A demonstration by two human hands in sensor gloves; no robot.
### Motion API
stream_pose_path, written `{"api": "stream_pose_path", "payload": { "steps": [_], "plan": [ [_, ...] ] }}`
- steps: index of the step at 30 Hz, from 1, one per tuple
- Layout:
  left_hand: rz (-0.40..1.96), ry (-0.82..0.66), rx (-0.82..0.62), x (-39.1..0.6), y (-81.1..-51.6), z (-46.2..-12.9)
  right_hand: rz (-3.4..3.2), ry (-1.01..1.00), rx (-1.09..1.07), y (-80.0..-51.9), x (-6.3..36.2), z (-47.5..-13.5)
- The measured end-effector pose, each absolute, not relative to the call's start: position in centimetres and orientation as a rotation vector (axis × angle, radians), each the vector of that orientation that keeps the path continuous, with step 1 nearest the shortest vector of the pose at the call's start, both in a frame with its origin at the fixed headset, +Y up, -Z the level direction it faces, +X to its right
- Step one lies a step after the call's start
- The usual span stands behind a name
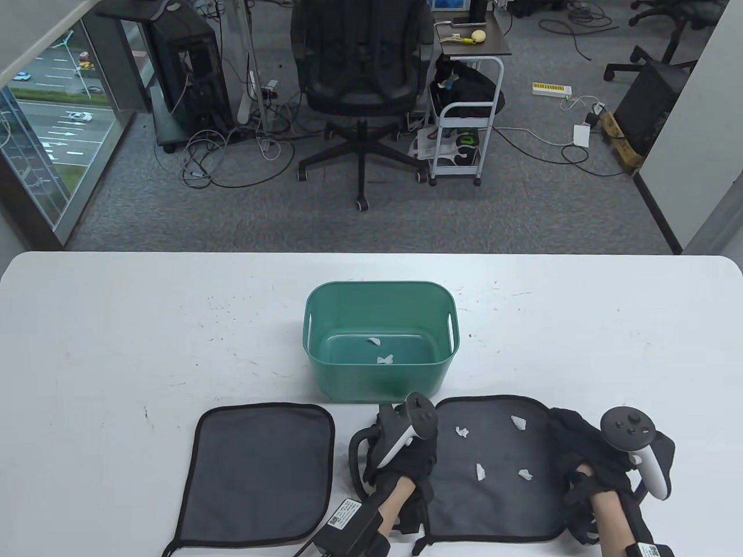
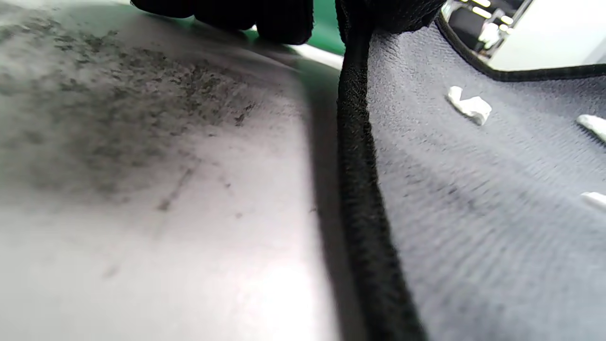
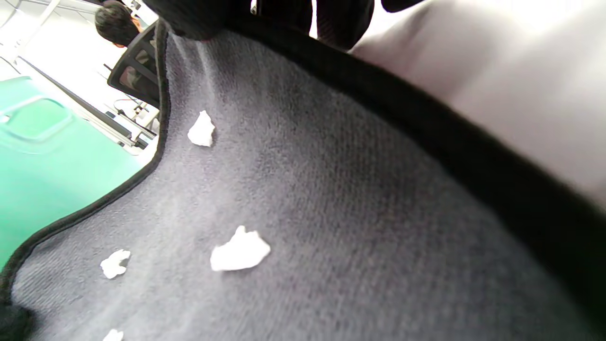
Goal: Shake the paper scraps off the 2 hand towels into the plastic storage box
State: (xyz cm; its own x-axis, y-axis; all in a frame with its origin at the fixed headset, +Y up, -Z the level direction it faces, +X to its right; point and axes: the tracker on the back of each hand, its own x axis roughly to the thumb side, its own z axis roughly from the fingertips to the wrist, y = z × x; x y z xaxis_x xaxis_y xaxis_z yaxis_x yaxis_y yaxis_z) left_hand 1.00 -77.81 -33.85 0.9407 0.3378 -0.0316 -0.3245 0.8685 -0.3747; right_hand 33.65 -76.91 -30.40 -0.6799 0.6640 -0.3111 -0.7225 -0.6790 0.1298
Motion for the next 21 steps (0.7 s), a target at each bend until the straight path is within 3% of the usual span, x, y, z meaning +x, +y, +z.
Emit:
{"api": "stream_pose_path", "payload": {
  "steps": [14,21],
  "plan": [
    [0.439,-0.157,-0.308,-0.4,-75.0,-32.4,2.483,0.184,-0.172,-72.9,30.9,-28.9],
    [0.411,-0.189,-0.262,-1.3,-73.0,-31.8,2.453,0.246,-0.123,-71.0,29.5,-28.8]
  ]
}}
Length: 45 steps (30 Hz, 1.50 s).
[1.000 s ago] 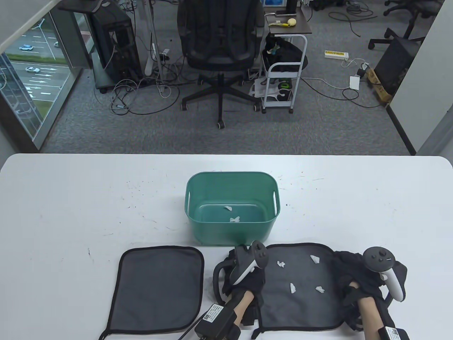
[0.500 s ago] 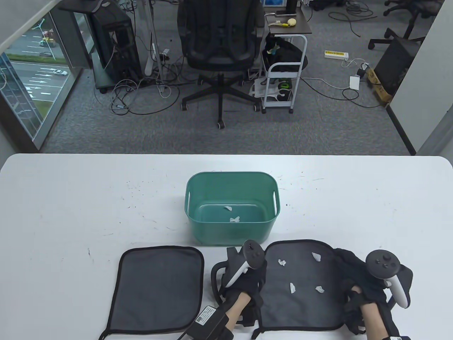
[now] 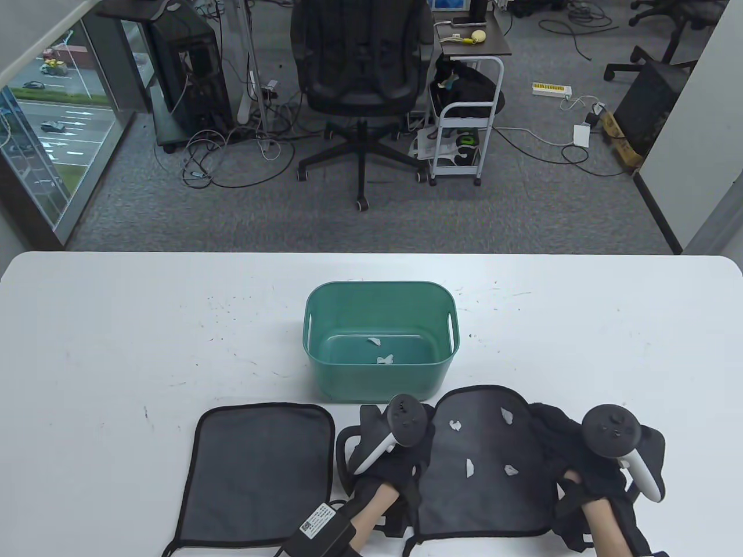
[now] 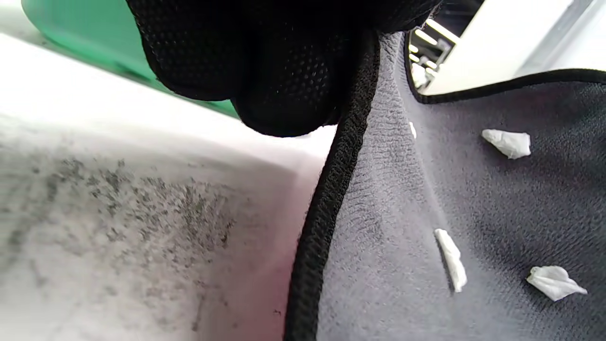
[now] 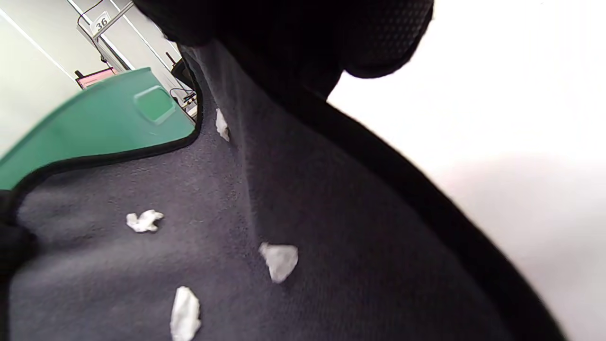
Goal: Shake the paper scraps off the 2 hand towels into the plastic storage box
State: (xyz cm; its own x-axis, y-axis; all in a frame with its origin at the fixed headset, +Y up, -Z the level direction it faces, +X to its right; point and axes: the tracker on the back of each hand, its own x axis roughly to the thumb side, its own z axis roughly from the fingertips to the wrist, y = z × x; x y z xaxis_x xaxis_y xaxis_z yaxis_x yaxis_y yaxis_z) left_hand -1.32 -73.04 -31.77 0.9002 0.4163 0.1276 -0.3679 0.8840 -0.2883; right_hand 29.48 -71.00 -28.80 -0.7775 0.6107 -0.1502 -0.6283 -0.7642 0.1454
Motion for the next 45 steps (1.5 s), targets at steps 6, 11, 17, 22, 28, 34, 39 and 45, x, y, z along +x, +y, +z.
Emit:
{"api": "stream_pose_path", "payload": {
  "steps": [6,11,17,22,28,34,39,45],
  "plan": [
    [0.428,-0.205,-0.270,-2.6,-71.1,-31.6,2.325,0.315,-0.096,-69.1,28.5,-28.8],
    [0.461,-0.219,-0.282,-3.5,-69.2,-31.5,2.301,0.352,-0.059,-67.8,26.4,-29.4],
    [0.435,-0.208,-0.276,-5.2,-66.7,-31.6,2.262,0.399,-0.006,-66.3,23.6,-30.4],
    [0.440,-0.205,-0.276,-6.7,-64.7,-31.9,2.197,0.430,0.042,-65.2,21.9,-31.2],
    [0.431,-0.192,-0.241,-8.3,-61.8,-32.4,2.135,0.428,0.098,-62.9,20.3,-32.0],
    [0.434,-0.184,-0.217,-9.4,-58.8,-33.1,2.112,0.418,0.132,-60.6,18.8,-33.0],
    [0.430,-0.165,-0.184,-10.1,-56.4,-33.9,2.084,0.391,0.127,-58.4,17.8,-34.0],
    [0.417,-0.139,-0.164,-10.6,-54.1,-35.6,2.057,0.369,0.085,-56.3,17.1,-36.1]
  ]
}}
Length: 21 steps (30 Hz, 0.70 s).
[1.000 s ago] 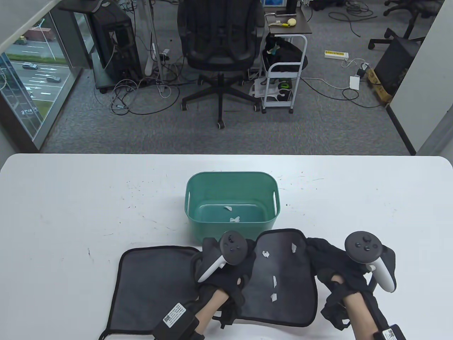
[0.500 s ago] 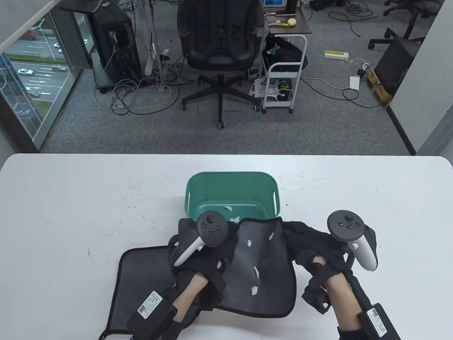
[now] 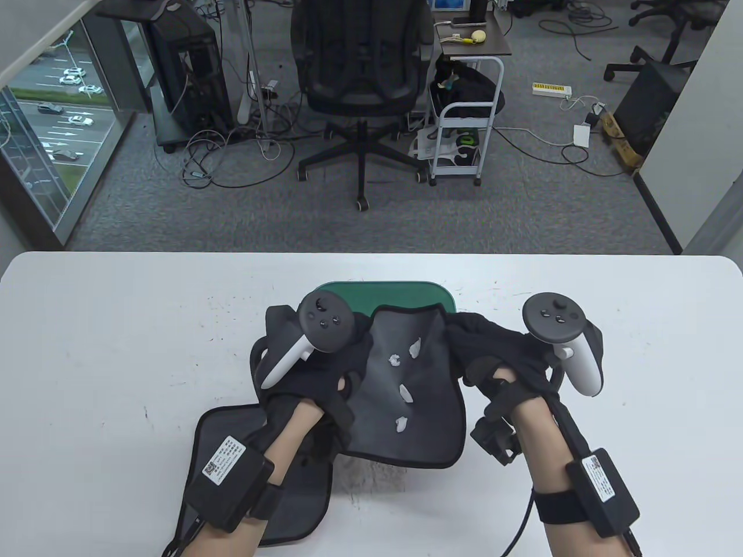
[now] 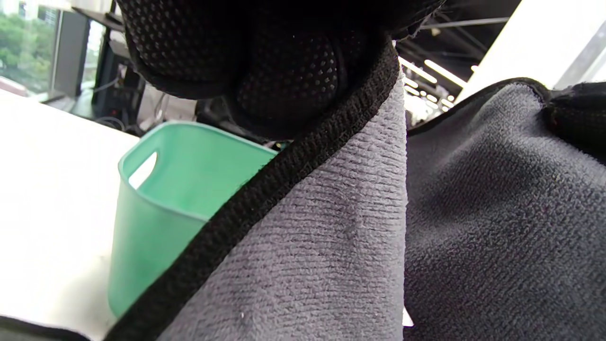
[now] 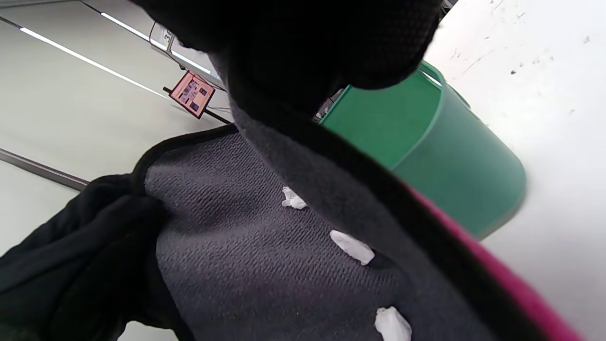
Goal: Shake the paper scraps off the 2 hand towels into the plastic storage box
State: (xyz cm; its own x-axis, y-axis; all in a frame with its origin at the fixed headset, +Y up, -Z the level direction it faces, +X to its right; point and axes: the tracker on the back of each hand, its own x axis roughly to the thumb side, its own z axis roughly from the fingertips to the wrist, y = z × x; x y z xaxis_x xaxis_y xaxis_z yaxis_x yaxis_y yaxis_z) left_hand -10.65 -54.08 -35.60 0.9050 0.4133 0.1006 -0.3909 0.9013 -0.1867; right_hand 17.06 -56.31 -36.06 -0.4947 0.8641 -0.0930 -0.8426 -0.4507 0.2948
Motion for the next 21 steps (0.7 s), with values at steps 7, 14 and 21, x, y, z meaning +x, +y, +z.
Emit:
{"api": "stream_pose_path", "payload": {
  "steps": [7,14,21],
  "plan": [
    [0.409,-0.096,-0.133,-10.8,-51.7,-38.4,2.014,0.311,0.048,-54.2,16.6,-38.6],
    [0.466,-0.073,-0.064,-11.0,-49.8,-41.1,1.984,0.216,-0.009,-52.3,17.1,-40.8],
    [0.548,-0.040,0.092,-11.0,-50.2,-42.5,1.854,0.085,0.022,-52.8,17.4,-42.6]
  ]
}}
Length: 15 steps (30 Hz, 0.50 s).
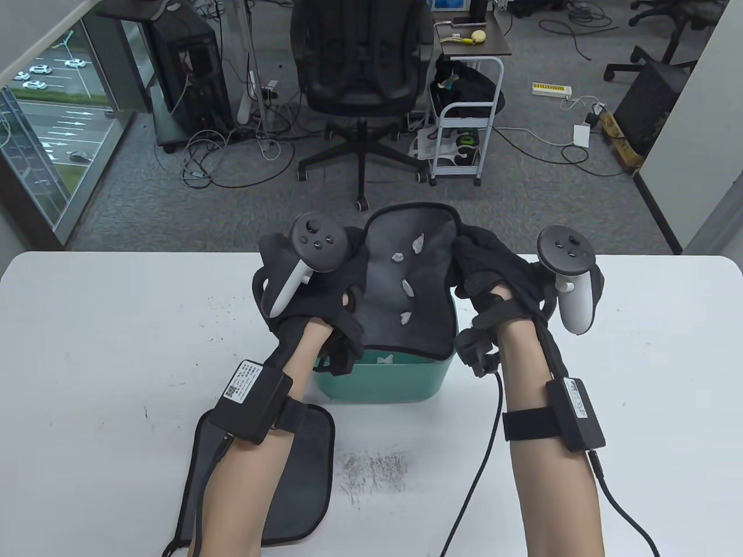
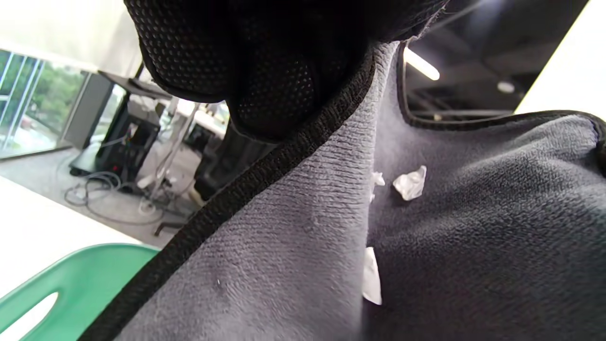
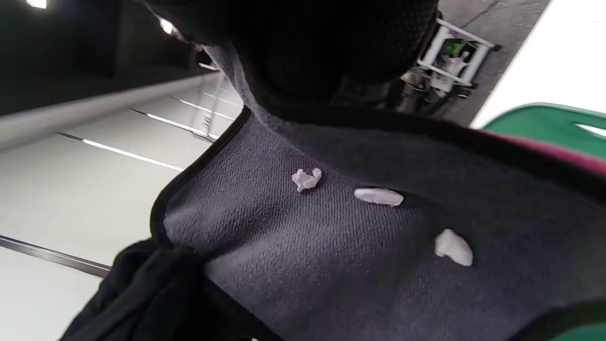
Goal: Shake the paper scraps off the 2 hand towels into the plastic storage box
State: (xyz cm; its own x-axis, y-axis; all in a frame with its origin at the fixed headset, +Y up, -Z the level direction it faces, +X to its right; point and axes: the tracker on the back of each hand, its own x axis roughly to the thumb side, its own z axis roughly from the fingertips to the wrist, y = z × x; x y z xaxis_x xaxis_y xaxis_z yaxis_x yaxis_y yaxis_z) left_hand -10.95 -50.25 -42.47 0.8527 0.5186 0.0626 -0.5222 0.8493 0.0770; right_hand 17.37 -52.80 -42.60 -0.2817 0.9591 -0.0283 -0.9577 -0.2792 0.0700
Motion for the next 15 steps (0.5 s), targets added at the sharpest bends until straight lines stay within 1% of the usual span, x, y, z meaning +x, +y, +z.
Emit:
{"api": "stream_pose_path", "payload": {
  "steps": [5,8,10,12,15],
  "plan": [
    [0.609,-0.019,0.189,-11.6,-52.4,-43.2,1.871,-0.003,0.025,-54.5,16.9,-43.3],
    [0.681,-0.033,0.246,-11.9,-54.8,-43.7,1.962,-0.067,0.029,-55.9,16.2,-43.6],
    [0.746,-0.016,0.250,-11.9,-56.7,-44.0,2.005,-0.087,0.036,-57.0,15.5,-43.8],
    [0.759,-0.007,0.248,-11.8,-57.8,-44.2,2.010,-0.081,0.053,-57.8,14.9,-43.9],
    [0.749,0.000,0.240,-11.6,-58.5,-44.3,1.996,-0.034,0.078,-58.8,14.2,-44.2]
  ]
}}
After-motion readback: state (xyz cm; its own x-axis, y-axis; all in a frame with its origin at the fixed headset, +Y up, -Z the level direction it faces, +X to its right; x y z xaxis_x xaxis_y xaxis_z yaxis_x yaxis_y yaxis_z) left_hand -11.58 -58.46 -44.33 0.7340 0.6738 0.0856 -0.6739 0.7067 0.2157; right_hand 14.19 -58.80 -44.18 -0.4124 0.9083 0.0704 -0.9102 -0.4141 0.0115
